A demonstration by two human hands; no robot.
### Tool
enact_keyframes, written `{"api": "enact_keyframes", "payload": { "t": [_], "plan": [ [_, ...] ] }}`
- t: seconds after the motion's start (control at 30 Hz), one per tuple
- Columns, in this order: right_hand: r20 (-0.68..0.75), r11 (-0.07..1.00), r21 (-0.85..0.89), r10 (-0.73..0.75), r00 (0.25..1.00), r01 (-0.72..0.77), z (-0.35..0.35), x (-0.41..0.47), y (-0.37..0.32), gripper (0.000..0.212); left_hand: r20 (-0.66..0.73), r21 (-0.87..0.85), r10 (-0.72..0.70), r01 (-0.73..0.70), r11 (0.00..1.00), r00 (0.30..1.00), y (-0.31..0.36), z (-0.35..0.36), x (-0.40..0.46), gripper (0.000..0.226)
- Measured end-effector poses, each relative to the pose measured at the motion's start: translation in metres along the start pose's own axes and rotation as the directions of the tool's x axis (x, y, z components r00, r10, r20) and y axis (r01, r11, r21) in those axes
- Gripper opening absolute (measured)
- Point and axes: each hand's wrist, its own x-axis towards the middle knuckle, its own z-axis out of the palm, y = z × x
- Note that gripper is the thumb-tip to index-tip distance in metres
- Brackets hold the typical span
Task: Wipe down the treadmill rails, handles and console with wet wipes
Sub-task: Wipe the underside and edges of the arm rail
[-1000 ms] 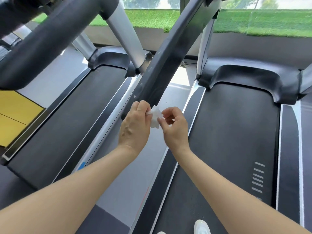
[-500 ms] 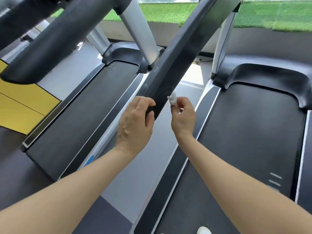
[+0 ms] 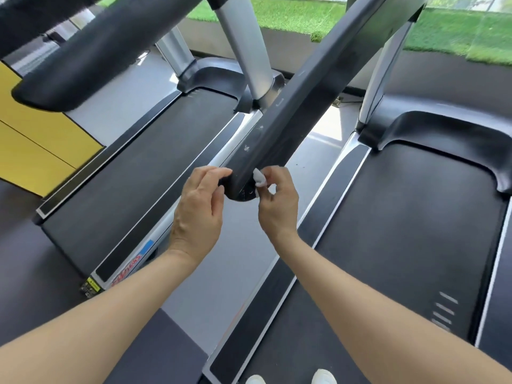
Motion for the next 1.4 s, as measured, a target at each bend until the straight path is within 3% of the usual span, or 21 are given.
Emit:
{"api": "enact_keyframes", "payload": {
  "t": [0.17, 0.27, 0.33, 0.47, 0.7, 0.87, 1.03, 1.2, 1.4],
  "plan": [
    [0.212, 0.997, 0.064, 0.017, 0.977, -0.032, -0.006, -0.040, -0.012, 0.010, 0.039, -0.013, 0.044, -0.043, 0.999, 0.998, -0.008, -0.006, -0.004, 0.030],
    [0.046, 0.983, 0.078, 0.162, 0.986, -0.165, -0.013, -0.027, -0.010, 0.011, 0.056, -0.045, 0.078, -0.076, 0.996, 0.995, -0.013, -0.009, -0.002, 0.030],
    [-0.062, 0.942, 0.073, 0.332, 0.941, -0.327, -0.011, -0.007, -0.003, 0.007, 0.071, -0.062, 0.081, -0.077, 0.995, 0.994, -0.015, -0.010, -0.002, 0.030],
    [-0.078, 0.877, 0.064, 0.481, 0.873, -0.477, 0.005, 0.003, -0.012, 0.017, 0.081, -0.068, 0.102, -0.097, 0.993, 0.991, -0.017, -0.012, -0.001, 0.033],
    [-0.067, 0.866, 0.155, 0.490, 0.869, -0.476, 0.022, -0.027, -0.046, 0.027, 0.111, -0.075, 0.105, -0.097, 0.992, 0.988, -0.024, -0.013, 0.001, 0.038],
    [0.035, 0.879, 0.234, 0.419, 0.907, -0.415, 0.001, -0.023, -0.065, 0.012, 0.126, -0.081, 0.132, -0.123, 0.989, 0.983, -0.027, -0.013, 0.002, 0.041],
    [-0.199, 0.868, 0.167, 0.494, 0.846, -0.468, -0.007, 0.041, -0.043, 0.017, 0.104, -0.090, 0.143, -0.133, 0.987, 0.984, -0.028, -0.010, 0.001, 0.050],
    [-0.177, 0.921, 0.028, 0.387, 0.905, -0.389, 0.007, 0.035, -0.048, 0.021, 0.118, -0.110, 0.093, -0.080, 0.991, 0.989, -0.028, -0.006, -0.001, 0.059],
    [-0.029, 0.970, -0.050, 0.239, 0.971, -0.240, 0.014, -0.028, -0.059, 0.014, 0.155, -0.146, 0.072, -0.049, 0.988, 0.985, -0.028, -0.008, -0.001, 0.064]
  ]
}}
